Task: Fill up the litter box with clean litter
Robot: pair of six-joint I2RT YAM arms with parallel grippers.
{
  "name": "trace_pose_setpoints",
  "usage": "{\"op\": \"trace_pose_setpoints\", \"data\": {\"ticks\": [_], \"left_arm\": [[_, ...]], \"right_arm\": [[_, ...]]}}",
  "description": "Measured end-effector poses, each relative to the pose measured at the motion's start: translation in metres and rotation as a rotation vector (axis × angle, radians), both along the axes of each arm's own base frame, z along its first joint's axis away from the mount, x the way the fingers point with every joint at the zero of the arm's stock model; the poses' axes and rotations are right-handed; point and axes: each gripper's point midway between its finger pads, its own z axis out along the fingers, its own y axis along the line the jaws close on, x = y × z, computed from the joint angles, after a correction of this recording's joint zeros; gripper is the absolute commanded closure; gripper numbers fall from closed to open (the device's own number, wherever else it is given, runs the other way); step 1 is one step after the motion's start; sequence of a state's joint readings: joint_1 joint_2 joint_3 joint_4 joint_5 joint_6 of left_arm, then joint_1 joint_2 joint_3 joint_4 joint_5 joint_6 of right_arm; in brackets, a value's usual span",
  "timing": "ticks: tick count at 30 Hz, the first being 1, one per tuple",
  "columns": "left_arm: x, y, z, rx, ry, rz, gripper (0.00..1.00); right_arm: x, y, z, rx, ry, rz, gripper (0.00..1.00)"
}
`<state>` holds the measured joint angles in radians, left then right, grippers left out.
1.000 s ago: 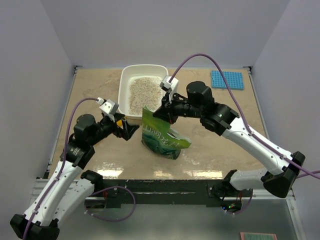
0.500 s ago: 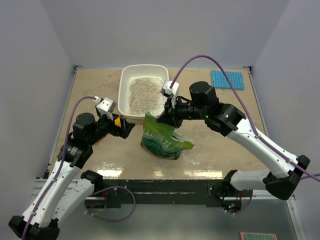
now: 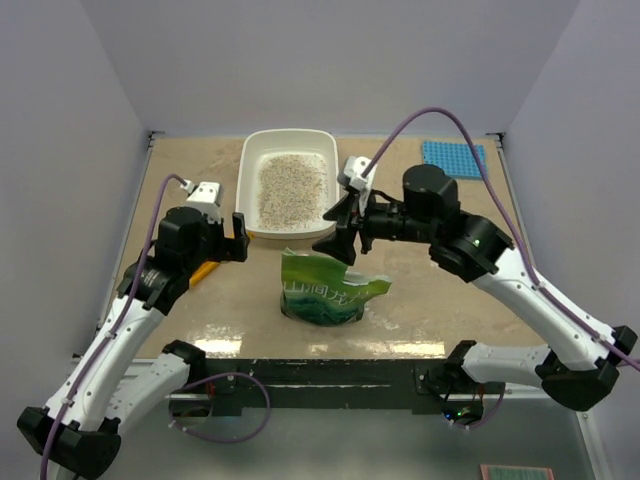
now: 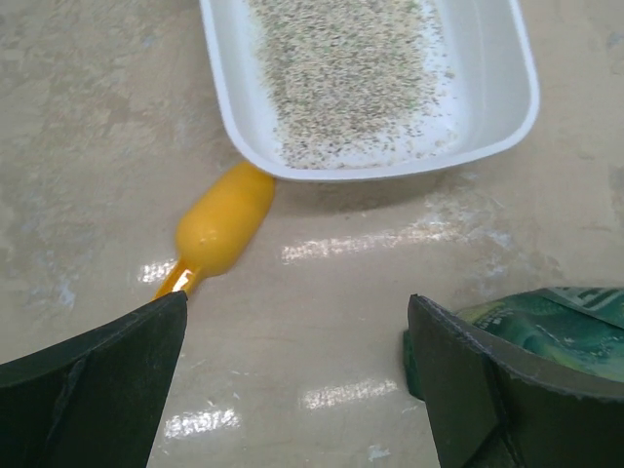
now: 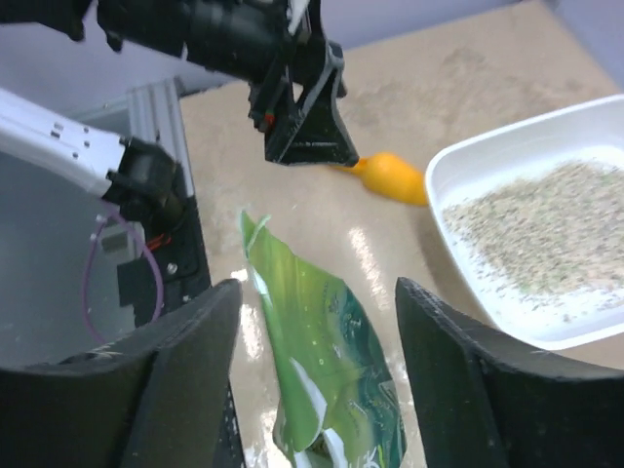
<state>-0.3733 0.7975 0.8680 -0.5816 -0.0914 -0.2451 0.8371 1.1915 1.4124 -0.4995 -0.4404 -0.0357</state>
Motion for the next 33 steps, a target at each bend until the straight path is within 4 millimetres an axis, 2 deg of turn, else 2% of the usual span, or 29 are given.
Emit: {"op": "trace_pose_setpoints", "data": {"ticks": [5,8,11,15,17,24,26,27,33], "left_arm": [[0.014,0.019,-0.010,0.076,0.113,0.157,0.00],[0.021,0.026,-0.031,0.128,0.195,0.210,0.00],[0.025,0.032,-0.058,0.175,0.285,0.233,0.00],[0.023,0.040,-0.100,0.260,0.416,0.217,0.00],[0.020,0.042,-0.113,0.293,0.457,0.200,0.00],[0.022,0.058,-0.133,0.373,0.518,0.202,0.00],[0.023,0.065,-0.138,0.394,0.535,0.211,0.00],[0.025,0.079,-0.145,0.400,0.556,0.241,0.00],[0.023,0.097,-0.164,0.416,0.603,0.268,0.00]], "right_arm": [[-0.001,-0.024,0.052,0.109,-0.110,-0.097,0.25],[-0.001,-0.035,0.077,0.156,-0.154,-0.142,0.25],[-0.002,-0.042,0.087,0.175,-0.174,-0.167,0.25],[-0.005,-0.051,0.089,0.178,-0.181,-0.189,0.25],[-0.008,-0.055,0.085,0.177,-0.180,-0.190,0.25],[-0.016,-0.063,0.064,0.154,-0.162,-0.186,0.25],[-0.017,-0.063,0.058,0.146,-0.155,-0.181,0.25],[-0.021,-0.063,0.051,0.139,-0.146,-0.164,0.25],[-0.029,-0.063,0.038,0.138,-0.126,-0.135,0.25]]}}
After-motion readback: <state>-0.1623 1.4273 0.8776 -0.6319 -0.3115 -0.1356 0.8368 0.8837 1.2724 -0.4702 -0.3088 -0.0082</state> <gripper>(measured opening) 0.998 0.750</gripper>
